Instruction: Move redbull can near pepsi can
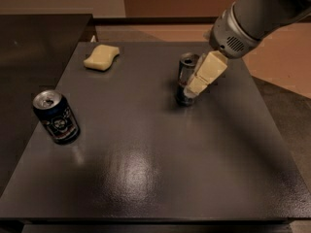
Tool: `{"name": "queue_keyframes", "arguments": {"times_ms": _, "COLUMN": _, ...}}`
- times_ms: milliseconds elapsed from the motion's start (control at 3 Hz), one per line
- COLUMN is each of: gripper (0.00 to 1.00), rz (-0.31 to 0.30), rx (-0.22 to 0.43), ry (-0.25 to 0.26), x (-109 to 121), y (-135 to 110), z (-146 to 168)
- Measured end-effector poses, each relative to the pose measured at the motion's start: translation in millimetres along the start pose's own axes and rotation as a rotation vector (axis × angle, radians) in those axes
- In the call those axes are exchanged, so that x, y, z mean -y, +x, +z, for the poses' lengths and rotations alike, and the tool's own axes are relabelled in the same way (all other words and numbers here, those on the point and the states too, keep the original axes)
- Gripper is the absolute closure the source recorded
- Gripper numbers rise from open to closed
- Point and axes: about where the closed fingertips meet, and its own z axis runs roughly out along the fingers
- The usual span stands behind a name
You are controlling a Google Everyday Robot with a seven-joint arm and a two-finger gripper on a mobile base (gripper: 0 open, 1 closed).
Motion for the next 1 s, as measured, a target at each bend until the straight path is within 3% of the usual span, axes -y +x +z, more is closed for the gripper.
{"name": "queue_keyframes", "arguments": {"times_ms": 333, "gripper": 0.0, "rz": 0.006, "rx": -0.012, "ry": -0.015, "x": 1.4, "y": -4.7, "z": 20.9}}
{"name": "queue_keyframes", "arguments": {"times_ms": 667, "gripper": 0.17, "rz": 0.019, "rx": -0.04, "ry": -0.02, "x": 2.7, "y": -3.3, "z": 29.7}}
{"name": "queue_keyframes", "arguments": {"times_ms": 1000, "gripper": 0.41, "rz": 0.024, "rx": -0.05, "ry": -0.017, "x": 3.3, "y": -2.3, "z": 28.3}}
